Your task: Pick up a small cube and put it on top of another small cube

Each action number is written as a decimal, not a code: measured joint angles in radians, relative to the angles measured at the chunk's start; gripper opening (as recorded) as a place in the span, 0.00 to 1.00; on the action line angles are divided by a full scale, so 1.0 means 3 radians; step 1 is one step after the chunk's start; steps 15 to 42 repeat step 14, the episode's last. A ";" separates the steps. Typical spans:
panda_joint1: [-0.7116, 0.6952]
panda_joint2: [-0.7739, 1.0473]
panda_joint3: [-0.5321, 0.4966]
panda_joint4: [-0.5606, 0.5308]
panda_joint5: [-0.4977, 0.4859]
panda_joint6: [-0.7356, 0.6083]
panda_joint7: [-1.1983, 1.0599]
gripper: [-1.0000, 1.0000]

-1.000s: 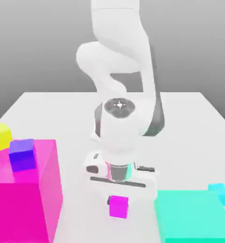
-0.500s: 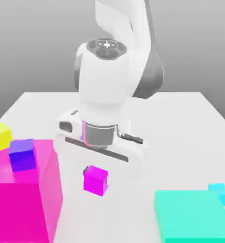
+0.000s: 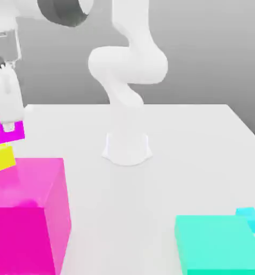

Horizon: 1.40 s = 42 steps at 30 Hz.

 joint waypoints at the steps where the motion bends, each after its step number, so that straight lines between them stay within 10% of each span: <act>1: -0.0033 -0.0009 -0.0044 -0.0042 0.0039 0.0058 -0.0006 0.00; 4: -0.0054 0.0114 -0.0108 -0.0259 0.0093 0.0417 -0.0031 0.00; 5: -0.0058 0.0162 -0.0116 -0.0328 0.0104 0.0535 -0.0040 1.00; 42: -0.0074 0.0076 -0.0093 -0.0213 0.0078 0.0335 -0.0020 1.00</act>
